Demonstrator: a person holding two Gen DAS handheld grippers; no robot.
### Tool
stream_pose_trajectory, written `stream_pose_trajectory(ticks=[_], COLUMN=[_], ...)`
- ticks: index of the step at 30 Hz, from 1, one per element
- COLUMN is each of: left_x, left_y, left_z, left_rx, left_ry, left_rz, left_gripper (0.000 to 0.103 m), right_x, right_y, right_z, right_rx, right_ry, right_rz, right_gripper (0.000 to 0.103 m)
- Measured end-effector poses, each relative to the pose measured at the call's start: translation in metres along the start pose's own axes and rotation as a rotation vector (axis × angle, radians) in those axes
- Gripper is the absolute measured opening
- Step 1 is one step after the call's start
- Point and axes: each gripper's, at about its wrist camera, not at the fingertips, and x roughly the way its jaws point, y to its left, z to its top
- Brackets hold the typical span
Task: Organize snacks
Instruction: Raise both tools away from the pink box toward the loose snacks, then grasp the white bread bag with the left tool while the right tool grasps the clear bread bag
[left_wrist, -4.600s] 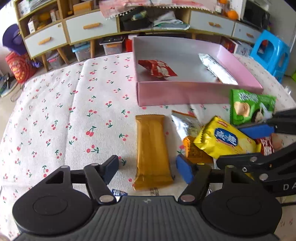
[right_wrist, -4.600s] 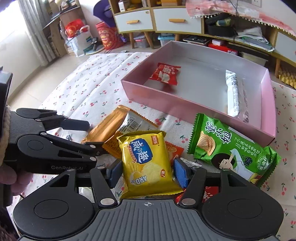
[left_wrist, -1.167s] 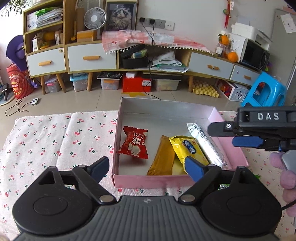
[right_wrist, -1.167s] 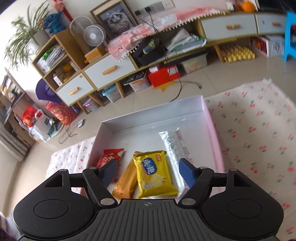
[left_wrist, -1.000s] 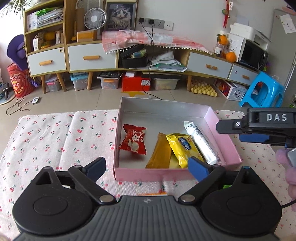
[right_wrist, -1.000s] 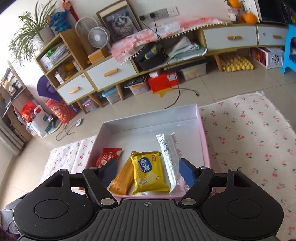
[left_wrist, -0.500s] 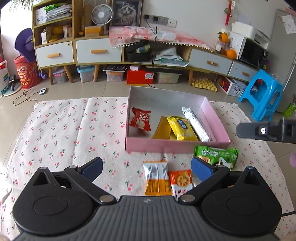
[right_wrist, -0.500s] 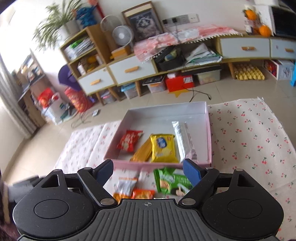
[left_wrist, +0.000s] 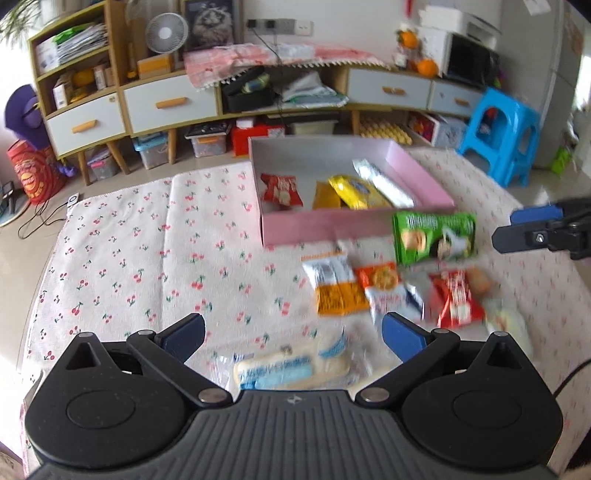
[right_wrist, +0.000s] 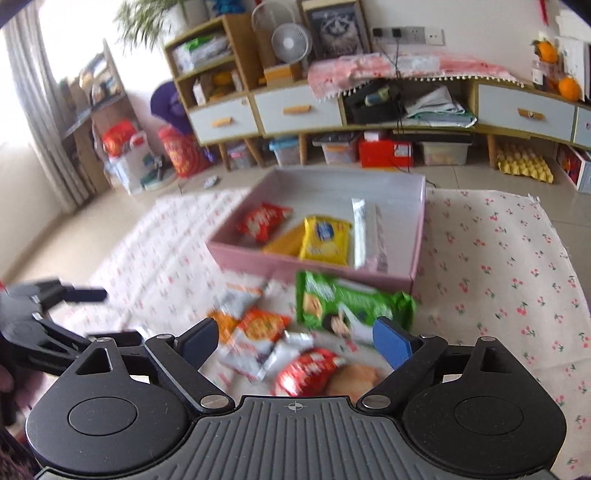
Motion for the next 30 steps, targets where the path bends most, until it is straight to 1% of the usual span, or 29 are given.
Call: stream_pose_trajectory(ticks=[2, 4, 6, 8, 10, 14, 16, 17, 19, 21, 23, 25, 27, 29, 30], left_x=[-0.002, -0.002, -0.001, 0.002, 0.004, 0.006, 0.009, 0.010, 0.013, 0.016, 0.020, 0.024, 0.029, 0.033, 0.034], left_y=[0.002, 0.005, 0.011, 0.017, 0.022, 0.030, 0.035, 0.037, 0.038, 0.034, 0.031, 0.027, 0.025, 0.024, 0.024], left_z=[-0.008, -0.014, -0.018, -0.020, -0.020, -0.023, -0.025, -0.025, -0.026, -0.028, -0.028, -0.028, -0.027, -0.026, -0.026], left_rx=[0.038, 0.081, 0.111, 0.126, 0.142, 0.224, 0.227, 0.222, 0.222, 0.251, 0.280, 0.299, 0.312, 0.306, 0.300], left_ry=[0.006, 0.003, -0.001, 0.009, 0.016, 0.004, 0.011, 0.018, 0.029, 0.036, 0.047, 0.061, 0.075, 0.086, 0.091], left_rz=[-0.005, 0.016, 0.037, 0.035, 0.017, -0.008, -0.038, -0.060, -0.095, -0.119, -0.135, -0.141, -0.141, -0.140, -0.142], left_gripper=[0.102, 0.102, 0.101, 0.098, 0.096, 0.095, 0.092, 0.092, 0.089, 0.086, 0.080, 0.076, 0.072, 0.068, 0.066], right_x=[0.002, 0.003, 0.005, 0.008, 0.011, 0.018, 0.022, 0.025, 0.032, 0.039, 0.046, 0.053, 0.059, 0.064, 0.066], right_y=[0.001, 0.004, 0.010, 0.019, 0.032, 0.059, 0.071, 0.076, 0.086, 0.094, 0.099, 0.103, 0.107, 0.111, 0.112], right_z=[-0.009, -0.017, -0.024, -0.032, -0.039, -0.050, -0.055, -0.057, -0.060, -0.061, -0.060, -0.058, -0.056, -0.055, -0.055], right_rx=[-0.043, -0.077, -0.115, -0.166, -0.235, -0.359, -0.400, -0.416, -0.448, -0.468, -0.476, -0.484, -0.486, -0.492, -0.495], right_ry=[0.018, 0.035, 0.049, 0.069, 0.090, 0.127, 0.153, 0.167, 0.184, 0.188, 0.198, 0.208, 0.214, 0.216, 0.217], right_rz=[-0.018, -0.035, -0.024, 0.008, 0.051, 0.128, 0.160, 0.174, 0.177, 0.170, 0.169, 0.177, 0.180, 0.178, 0.179], right_gripper=[0.092, 0.092, 0.092, 0.092, 0.092, 0.092, 0.092, 0.092, 0.092, 0.092, 0.092, 0.090, 0.090, 0.089, 0.087])
